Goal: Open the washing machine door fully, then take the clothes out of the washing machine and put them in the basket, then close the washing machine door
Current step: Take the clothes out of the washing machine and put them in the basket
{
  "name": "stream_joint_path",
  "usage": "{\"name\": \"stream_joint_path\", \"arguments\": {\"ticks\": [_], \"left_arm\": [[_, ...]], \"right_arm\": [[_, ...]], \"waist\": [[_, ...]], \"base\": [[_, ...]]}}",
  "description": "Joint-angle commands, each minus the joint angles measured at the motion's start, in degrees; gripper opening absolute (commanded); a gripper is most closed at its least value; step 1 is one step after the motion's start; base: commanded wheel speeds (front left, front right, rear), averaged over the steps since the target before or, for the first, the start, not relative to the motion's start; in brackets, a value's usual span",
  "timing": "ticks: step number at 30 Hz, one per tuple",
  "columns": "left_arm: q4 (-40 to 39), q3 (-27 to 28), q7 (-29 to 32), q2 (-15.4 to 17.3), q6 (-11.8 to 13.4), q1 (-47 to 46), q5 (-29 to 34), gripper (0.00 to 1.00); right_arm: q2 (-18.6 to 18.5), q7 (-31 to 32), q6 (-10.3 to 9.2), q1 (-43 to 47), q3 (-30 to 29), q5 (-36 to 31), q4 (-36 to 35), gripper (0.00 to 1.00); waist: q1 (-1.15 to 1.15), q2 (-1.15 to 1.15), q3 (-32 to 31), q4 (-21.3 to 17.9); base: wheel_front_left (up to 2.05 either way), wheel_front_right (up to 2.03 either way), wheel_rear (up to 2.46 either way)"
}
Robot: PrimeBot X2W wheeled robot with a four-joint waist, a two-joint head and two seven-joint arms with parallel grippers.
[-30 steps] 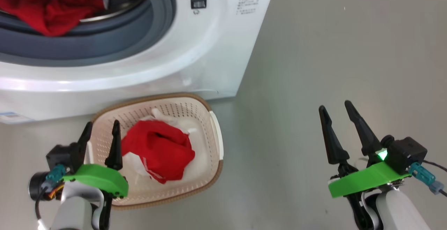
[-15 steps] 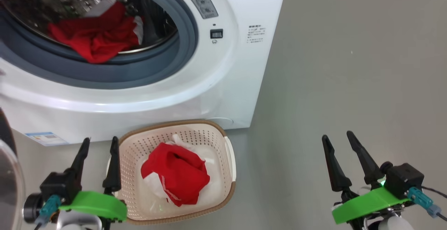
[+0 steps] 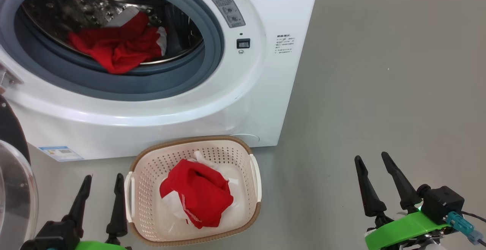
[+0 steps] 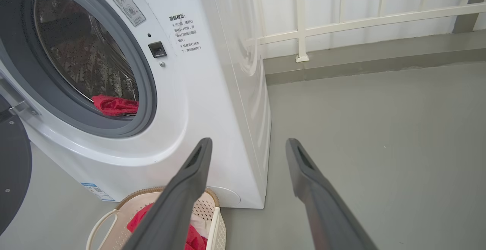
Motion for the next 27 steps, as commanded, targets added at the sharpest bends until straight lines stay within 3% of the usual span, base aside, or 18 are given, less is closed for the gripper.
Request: {"name": "stream_joint_path", "arguments": {"ticks": [1,17,27], "left_arm": [[-1.94,1.44,-0.36,0.57,0.14,-0.16,-0.64,1.0],[-2.24,-0.45,-0.36,0.56,0.74,-1.17,0.49,1.0],[6.19,-3.83,-0.36,2.59,2.06,-16.5,9.25,1.0]], "right_arm": [[-0.05,-0.37,0.43,-0.37,1.17,-0.64,-1.46,1.0],[-0.05,-0.37,0.43,-0.49,1.49,-0.88,-1.63,1.0],[-0.05,-0.37,0.43,-3.61,2.51,-0.79,-2.28,1.0]], "waist": [[0.0,0.0,0.24,0.15],[0.0,0.0,0.79,0.32],[0.0,0.0,5.82,0.14]], "base": [[0.0,0.0,0.0],[0.0,0.0,0.0],[0.0,0.0,0.0]]}}
